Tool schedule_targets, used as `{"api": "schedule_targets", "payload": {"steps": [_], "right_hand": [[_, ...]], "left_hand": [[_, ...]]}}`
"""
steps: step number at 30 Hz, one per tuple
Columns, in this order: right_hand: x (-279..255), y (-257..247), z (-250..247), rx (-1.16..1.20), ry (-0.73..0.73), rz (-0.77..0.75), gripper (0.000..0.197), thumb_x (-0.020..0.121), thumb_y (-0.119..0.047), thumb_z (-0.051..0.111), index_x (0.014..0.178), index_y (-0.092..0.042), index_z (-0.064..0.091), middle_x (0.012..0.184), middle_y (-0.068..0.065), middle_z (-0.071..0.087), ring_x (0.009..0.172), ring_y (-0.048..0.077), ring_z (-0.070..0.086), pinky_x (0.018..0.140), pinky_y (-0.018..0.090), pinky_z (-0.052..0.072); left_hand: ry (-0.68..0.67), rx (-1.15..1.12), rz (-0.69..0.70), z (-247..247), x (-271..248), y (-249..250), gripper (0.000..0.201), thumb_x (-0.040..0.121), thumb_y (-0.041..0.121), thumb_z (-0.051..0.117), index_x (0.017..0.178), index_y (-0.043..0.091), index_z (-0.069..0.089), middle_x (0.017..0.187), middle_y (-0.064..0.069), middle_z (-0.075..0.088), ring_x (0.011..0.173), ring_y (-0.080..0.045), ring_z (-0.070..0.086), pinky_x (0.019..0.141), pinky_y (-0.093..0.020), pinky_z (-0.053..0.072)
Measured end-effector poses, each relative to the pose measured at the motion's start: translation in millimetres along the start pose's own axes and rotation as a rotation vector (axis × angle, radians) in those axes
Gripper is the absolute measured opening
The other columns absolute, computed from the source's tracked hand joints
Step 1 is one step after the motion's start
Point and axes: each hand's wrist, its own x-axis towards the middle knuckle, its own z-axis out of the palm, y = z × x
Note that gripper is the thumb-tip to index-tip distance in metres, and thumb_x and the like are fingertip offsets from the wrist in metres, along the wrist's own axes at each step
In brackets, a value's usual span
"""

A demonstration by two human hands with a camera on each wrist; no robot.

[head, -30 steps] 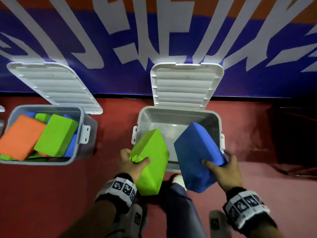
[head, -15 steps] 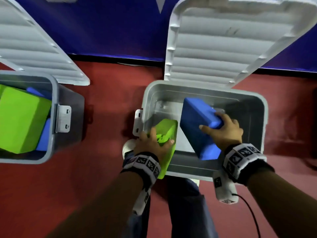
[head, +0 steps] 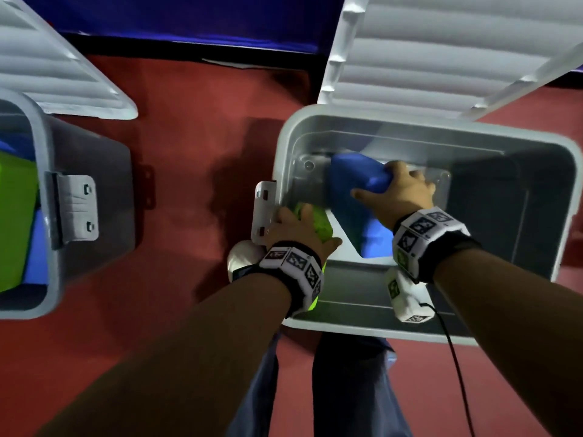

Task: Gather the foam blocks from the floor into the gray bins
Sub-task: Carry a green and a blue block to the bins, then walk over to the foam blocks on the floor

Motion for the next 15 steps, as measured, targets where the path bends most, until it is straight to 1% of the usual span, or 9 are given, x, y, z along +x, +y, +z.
{"api": "schedule_targets", "payload": {"steps": [2, 5, 7, 9, 10, 12, 15], "right_hand": [[4.8, -9.8, 6.0, -0.028, -0.018, 0.017, 0.069, 0.075, -0.055, 0.069, 0.129, -0.021, 0.043, 0.129, 0.013, 0.045, 0.123, 0.038, 0.035, 0.098, 0.043, 0.036], [9.2, -19.2, 14.5, -0.061, -0.04, 0.046, 0.071, 0.073, -0.056, 0.07, 0.129, -0.023, 0.042, 0.129, 0.013, 0.043, 0.123, 0.039, 0.035, 0.097, 0.044, 0.037], [11.0, -19.0, 17.4, -0.049, -0.039, 0.093, 0.072, 0.072, -0.059, 0.069, 0.129, -0.023, 0.043, 0.128, 0.013, 0.043, 0.123, 0.038, 0.035, 0.096, 0.044, 0.037], [12.6, -18.0, 14.9, -0.027, -0.024, 0.134, 0.072, 0.072, -0.06, 0.068, 0.129, -0.023, 0.044, 0.128, 0.012, 0.043, 0.123, 0.038, 0.036, 0.095, 0.043, 0.038], [14.1, -17.9, 12.7, -0.014, -0.012, 0.143, 0.073, 0.072, -0.06, 0.068, 0.13, -0.023, 0.044, 0.13, 0.012, 0.043, 0.124, 0.038, 0.035, 0.095, 0.043, 0.038], [17.8, -17.0, 9.2, 0.054, 0.041, 0.131, 0.077, 0.074, -0.057, 0.07, 0.137, -0.024, 0.04, 0.138, 0.011, 0.038, 0.128, 0.036, 0.034, 0.1, 0.042, 0.036], [19.3, -13.2, 10.2, 0.298, 0.171, 0.0, 0.079, 0.079, -0.041, 0.071, 0.145, -0.024, 0.03, 0.147, 0.009, 0.029, 0.132, 0.031, 0.036, 0.107, 0.038, 0.032]], "left_hand": [[0.011, 0.012, 0.03, -3.6, -1.1, 2.7, 0.087, 0.083, 0.068, 0.046, 0.147, 0.019, 0.012, 0.143, -0.013, 0.022, 0.123, -0.035, 0.043, 0.1, -0.043, 0.035], [0.037, 0.013, 0.069, -9.8, 0.4, 2.5, 0.085, 0.084, 0.065, 0.048, 0.145, 0.015, 0.016, 0.143, -0.011, 0.02, 0.121, -0.029, 0.046, 0.091, -0.037, 0.04], [0.073, 0.018, 0.132, -17.6, 0.5, 3.3, 0.076, 0.086, 0.062, 0.048, 0.14, 0.013, 0.026, 0.143, -0.012, 0.022, 0.122, -0.029, 0.045, 0.09, -0.035, 0.041], [0.125, 0.067, 0.215, -32.0, 2.9, 8.2, 0.064, 0.09, 0.058, 0.045, 0.136, 0.013, 0.037, 0.144, -0.013, 0.022, 0.127, -0.029, 0.04, 0.092, -0.036, 0.039], [0.161, 0.078, 0.23, -40.1, 7.3, 10.5, 0.064, 0.09, 0.058, 0.045, 0.135, 0.014, 0.038, 0.146, -0.012, 0.02, 0.128, -0.028, 0.039, 0.093, -0.036, 0.039], [0.202, 0.059, 0.19, -56.9, 18.0, 15.6, 0.073, 0.087, 0.063, 0.046, 0.14, 0.015, 0.03, 0.151, -0.009, 0.011, 0.127, -0.027, 0.041, 0.092, -0.035, 0.039], [0.222, -0.003, 0.198, -67.2, 31.8, 21.4, 0.083, 0.086, 0.063, 0.047, 0.149, 0.025, 0.011, 0.154, -0.007, 0.004, 0.129, -0.029, 0.04, 0.095, -0.035, 0.04]]}}
